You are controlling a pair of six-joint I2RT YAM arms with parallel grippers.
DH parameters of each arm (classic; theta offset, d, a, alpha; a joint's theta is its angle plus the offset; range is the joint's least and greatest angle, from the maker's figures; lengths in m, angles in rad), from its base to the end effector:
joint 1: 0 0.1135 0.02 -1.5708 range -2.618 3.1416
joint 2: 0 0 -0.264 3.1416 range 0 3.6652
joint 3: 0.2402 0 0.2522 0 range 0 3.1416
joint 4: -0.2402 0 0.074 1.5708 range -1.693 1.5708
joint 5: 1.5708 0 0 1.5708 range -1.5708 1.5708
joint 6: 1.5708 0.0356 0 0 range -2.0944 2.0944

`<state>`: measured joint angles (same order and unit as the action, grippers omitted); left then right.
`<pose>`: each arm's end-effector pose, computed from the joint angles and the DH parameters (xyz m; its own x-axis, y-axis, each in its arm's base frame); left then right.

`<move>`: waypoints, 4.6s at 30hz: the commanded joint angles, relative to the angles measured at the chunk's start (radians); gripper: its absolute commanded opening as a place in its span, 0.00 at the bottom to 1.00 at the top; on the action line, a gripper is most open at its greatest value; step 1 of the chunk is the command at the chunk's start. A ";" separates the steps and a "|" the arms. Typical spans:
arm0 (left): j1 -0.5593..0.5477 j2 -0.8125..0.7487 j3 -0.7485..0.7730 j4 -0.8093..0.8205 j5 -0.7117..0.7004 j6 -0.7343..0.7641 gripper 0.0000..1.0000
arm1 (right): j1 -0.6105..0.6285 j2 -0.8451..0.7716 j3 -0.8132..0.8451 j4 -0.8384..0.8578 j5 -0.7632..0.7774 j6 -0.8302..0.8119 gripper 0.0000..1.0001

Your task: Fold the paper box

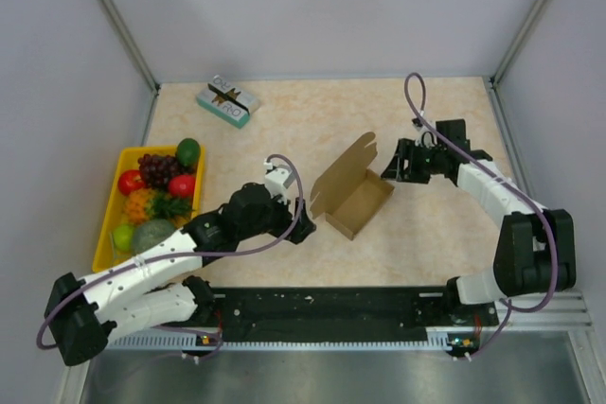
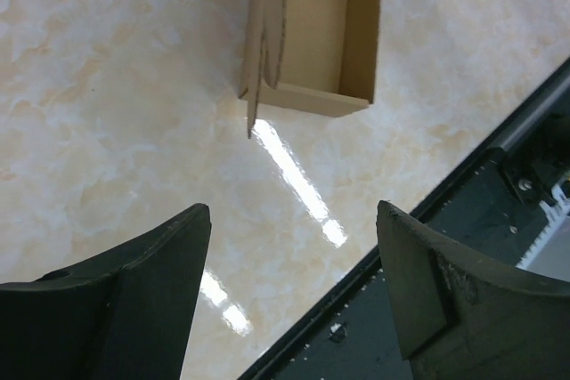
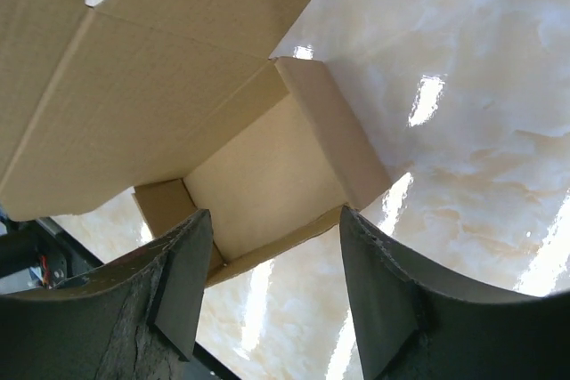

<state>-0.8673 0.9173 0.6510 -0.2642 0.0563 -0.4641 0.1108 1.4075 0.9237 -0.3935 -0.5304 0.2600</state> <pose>0.1318 -0.1585 0.2611 -0.6475 0.0725 -0.7586 0.5624 0.7172 -0.4116 0.2850 0.0498 0.2326 -0.8458 0.1290 -0.5177 -0.2063 0.8158 0.5403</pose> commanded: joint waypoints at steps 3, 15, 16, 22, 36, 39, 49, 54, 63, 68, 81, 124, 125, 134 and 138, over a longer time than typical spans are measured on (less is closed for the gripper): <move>-0.010 0.136 0.053 0.134 -0.107 -0.007 0.74 | 0.001 0.039 -0.019 0.133 -0.063 -0.059 0.59; -0.009 0.290 0.130 0.224 -0.216 -0.110 0.69 | 0.104 0.080 -0.065 0.231 0.211 -0.070 0.59; -0.009 0.302 0.139 0.217 -0.228 -0.113 0.68 | 0.113 0.084 -0.069 0.232 0.234 -0.070 0.58; -0.009 0.223 0.124 0.200 -0.231 -0.128 0.81 | 0.190 0.090 -0.114 0.251 0.397 -0.031 0.50; -0.007 -0.304 -0.010 -0.127 -0.440 -0.166 0.89 | 0.394 0.001 -0.146 0.064 0.766 0.249 0.00; -0.007 -0.316 -0.005 -0.136 -0.435 -0.147 0.89 | 0.466 -0.015 -0.137 0.022 0.837 0.289 0.01; 0.056 -0.103 0.051 -0.095 -0.333 -0.150 0.95 | 0.520 -0.033 -0.086 -0.042 0.775 0.312 0.51; 0.278 0.000 0.096 -0.032 0.068 -0.033 0.96 | 0.498 -0.241 -0.056 -0.105 0.741 0.064 0.73; 0.352 0.408 0.335 0.002 0.292 0.295 0.74 | 0.152 -0.231 0.034 0.027 0.282 -0.212 0.56; 0.352 0.404 0.243 0.210 0.254 0.398 0.68 | 0.151 -0.226 -0.023 0.122 0.185 -0.365 0.50; 0.353 0.501 0.252 0.324 0.243 0.486 0.63 | 0.113 -0.217 -0.175 0.335 0.268 -0.419 0.54; 0.358 0.637 0.348 0.367 0.251 0.383 0.30 | 0.082 -0.243 -0.324 0.574 0.153 -0.234 0.28; 0.349 0.614 0.320 0.379 0.210 0.371 0.29 | 0.087 -0.266 -0.339 0.591 0.164 -0.222 0.27; 0.219 0.534 0.233 0.450 -0.080 0.251 0.19 | 0.254 -0.386 -0.419 0.608 0.390 -0.140 0.17; 0.172 0.531 0.233 0.430 -0.157 0.196 0.16 | 0.331 -0.424 -0.411 0.548 0.527 -0.072 0.12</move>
<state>-0.6636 1.4853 0.8894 0.1097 0.0196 -0.1905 0.3813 1.0321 0.5034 0.1566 -0.1459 0.1009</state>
